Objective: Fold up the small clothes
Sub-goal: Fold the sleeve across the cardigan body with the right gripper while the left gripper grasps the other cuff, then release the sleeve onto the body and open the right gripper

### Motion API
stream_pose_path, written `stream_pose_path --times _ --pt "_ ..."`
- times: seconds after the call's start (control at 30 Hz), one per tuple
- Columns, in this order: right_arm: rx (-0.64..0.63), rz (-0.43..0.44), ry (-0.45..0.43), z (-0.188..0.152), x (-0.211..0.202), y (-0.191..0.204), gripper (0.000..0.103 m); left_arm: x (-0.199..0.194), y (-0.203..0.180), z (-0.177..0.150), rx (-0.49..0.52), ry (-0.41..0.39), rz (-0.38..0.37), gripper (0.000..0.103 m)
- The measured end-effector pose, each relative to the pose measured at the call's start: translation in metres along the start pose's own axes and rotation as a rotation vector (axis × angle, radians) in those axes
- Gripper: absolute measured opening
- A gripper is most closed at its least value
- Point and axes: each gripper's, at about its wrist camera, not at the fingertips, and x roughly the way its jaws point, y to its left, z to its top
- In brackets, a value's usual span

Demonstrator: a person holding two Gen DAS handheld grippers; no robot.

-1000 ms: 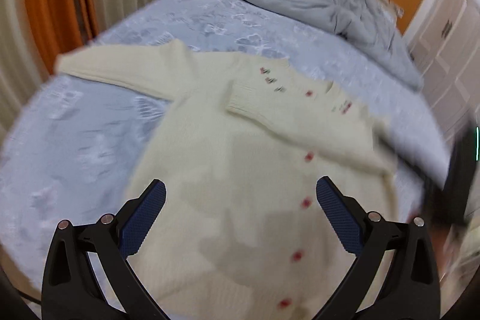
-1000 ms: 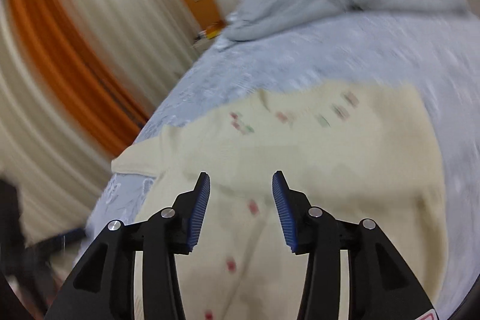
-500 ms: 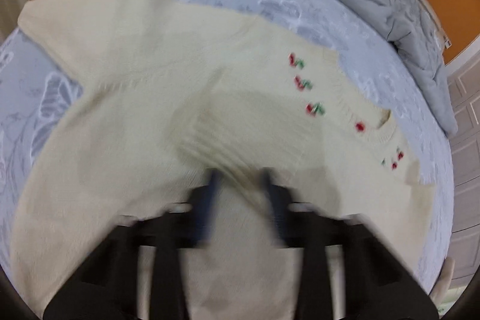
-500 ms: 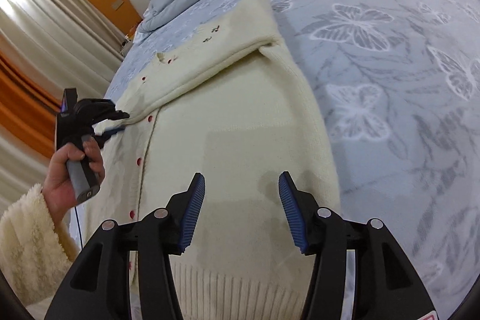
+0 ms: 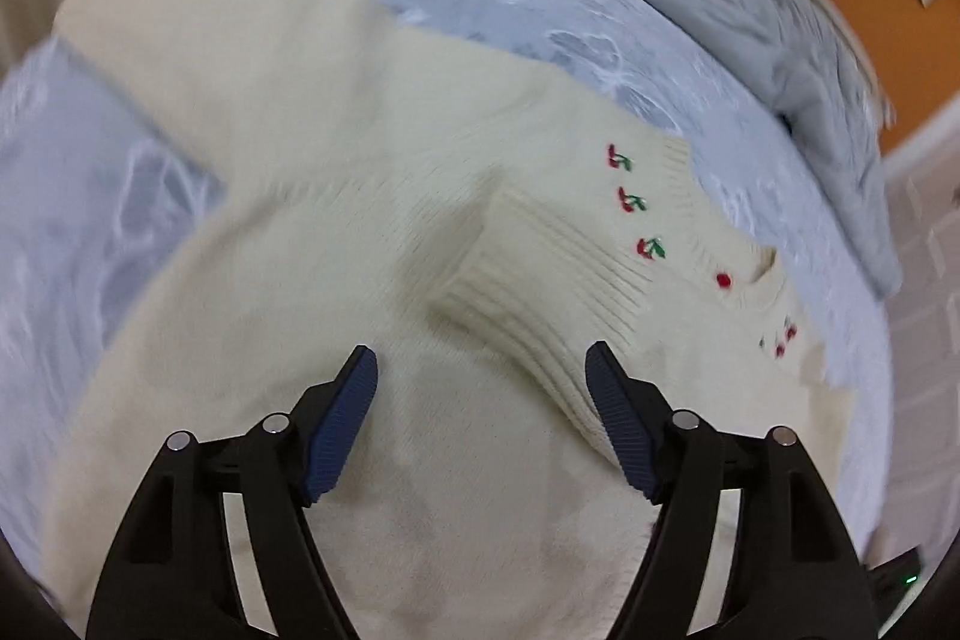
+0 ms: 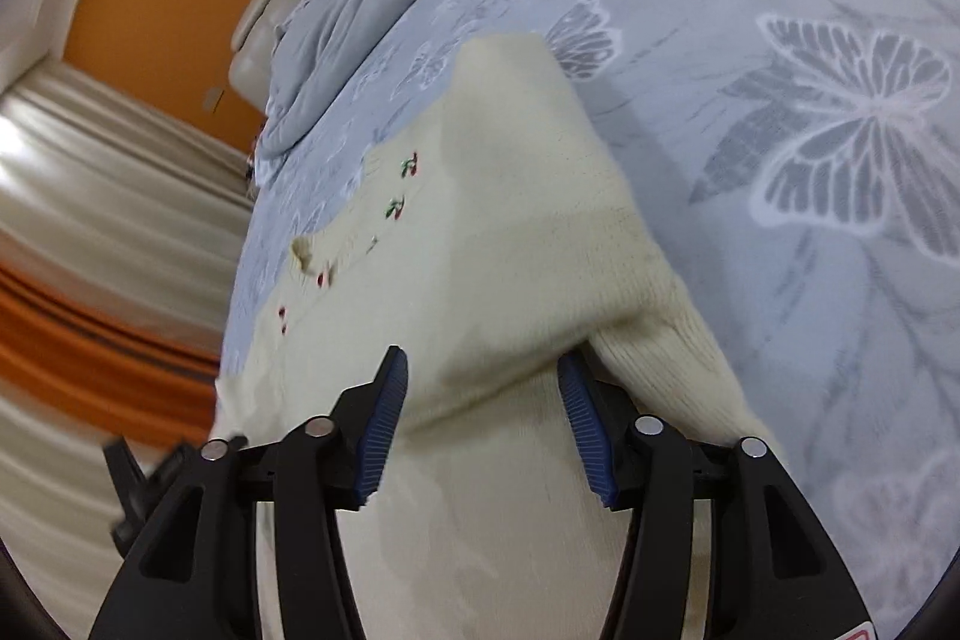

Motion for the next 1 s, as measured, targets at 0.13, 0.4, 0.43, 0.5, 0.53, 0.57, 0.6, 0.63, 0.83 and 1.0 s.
stream_pose_path --times 0.13,0.4,0.43,0.5,0.53,0.57,0.6,0.63,0.83,1.0 --pt "0.091 0.02 -0.028 0.013 0.014 -0.004 0.037 0.017 -0.013 0.011 -0.01 0.012 -0.059 0.034" --pt "-0.133 0.053 -0.226 0.01 -0.025 0.027 0.009 -0.012 -0.042 0.035 0.096 -0.215 -0.173 0.011" --pt "-0.124 -0.032 -0.146 0.006 -0.002 0.01 0.009 0.009 -0.038 0.03 0.12 -0.159 -0.122 0.011" --pt "-0.131 -0.044 -0.135 -0.006 0.015 -0.015 0.004 0.05 -0.023 0.009 0.18 -0.092 -0.058 0.012" --pt "-0.1 -0.005 -0.138 -0.003 0.011 -0.019 0.004 0.045 -0.02 0.001 0.205 -0.169 -0.089 0.013" --pt "-0.104 -0.009 -0.134 -0.001 0.012 -0.019 0.005 0.046 -0.018 0.0 0.18 -0.176 -0.101 0.013" --pt "-0.113 -0.015 -0.134 -0.001 0.013 -0.018 0.005 0.049 -0.017 0.001 0.163 -0.184 -0.116 0.013" --pt "-0.119 -0.016 -0.137 -0.001 0.012 -0.016 0.006 0.05 -0.017 0.001 0.163 -0.191 -0.12 0.014" --pt "-0.162 -0.151 -0.255 -0.029 -0.043 0.021 0.021 0.051 -0.009 0.001 0.143 -0.222 -0.171 0.014" --pt "-0.381 -0.16 -0.106 0.001 -0.002 0.069 0.008 0.044 -0.005 -0.005 0.145 -0.23 -0.174 0.014"
